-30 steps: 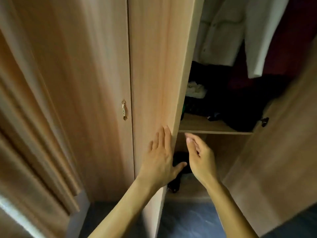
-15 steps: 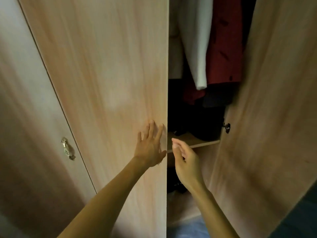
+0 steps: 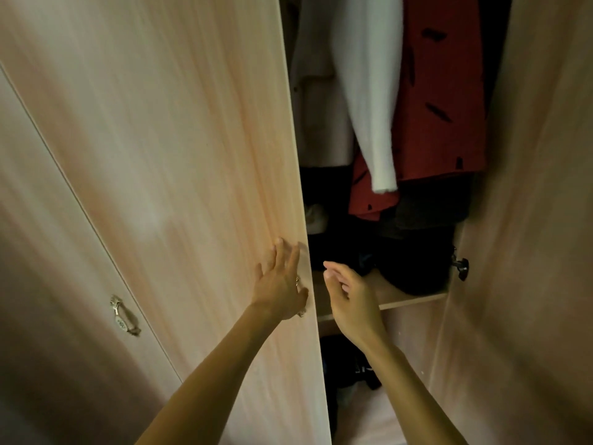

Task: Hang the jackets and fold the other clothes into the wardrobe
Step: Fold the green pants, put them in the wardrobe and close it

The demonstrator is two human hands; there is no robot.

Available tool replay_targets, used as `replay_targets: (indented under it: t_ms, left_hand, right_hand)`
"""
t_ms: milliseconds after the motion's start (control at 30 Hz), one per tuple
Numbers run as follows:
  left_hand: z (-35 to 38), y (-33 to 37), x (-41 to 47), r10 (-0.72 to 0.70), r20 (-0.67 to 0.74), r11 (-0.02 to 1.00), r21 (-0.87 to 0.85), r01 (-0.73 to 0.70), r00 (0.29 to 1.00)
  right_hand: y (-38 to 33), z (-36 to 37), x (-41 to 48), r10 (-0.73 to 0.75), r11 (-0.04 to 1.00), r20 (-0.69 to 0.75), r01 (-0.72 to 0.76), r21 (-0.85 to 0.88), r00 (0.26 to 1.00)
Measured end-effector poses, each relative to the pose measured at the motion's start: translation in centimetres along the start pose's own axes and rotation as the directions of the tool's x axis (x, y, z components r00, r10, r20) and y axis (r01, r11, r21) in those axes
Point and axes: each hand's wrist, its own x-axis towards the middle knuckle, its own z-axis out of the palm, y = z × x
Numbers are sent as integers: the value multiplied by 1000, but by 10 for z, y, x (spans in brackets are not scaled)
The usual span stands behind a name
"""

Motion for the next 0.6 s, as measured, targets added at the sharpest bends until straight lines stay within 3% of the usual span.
replay_targets:
  t_ms: [167, 267, 400, 500, 600]
  left_hand:
    - [-17, 5, -29, -7, -146, 995, -99, -7, 989]
    - [-26, 14, -59, -9, -140, 981, -191, -18, 990]
    - [-31, 36, -104, 65, -181, 885, -444, -140, 981]
    - [-24, 61, -136, 168, -193, 810, -531, -247, 967]
    - [-15, 94, -169, 196, -178, 767, -584, -264, 964]
  right_hand:
    - [-3, -11, -9, -16, 997, 3, 16, -80, 1000]
    - [-13, -22, -24, -6, 994, -16, 4, -111, 1000]
    - [-22, -35, -66, 25, 988, -14, -26, -152, 1000]
    - [-23, -54, -113, 45, 977, -65, -57, -204, 997]
    - [-17, -84, -165, 147, 952, -132, -177, -250, 980]
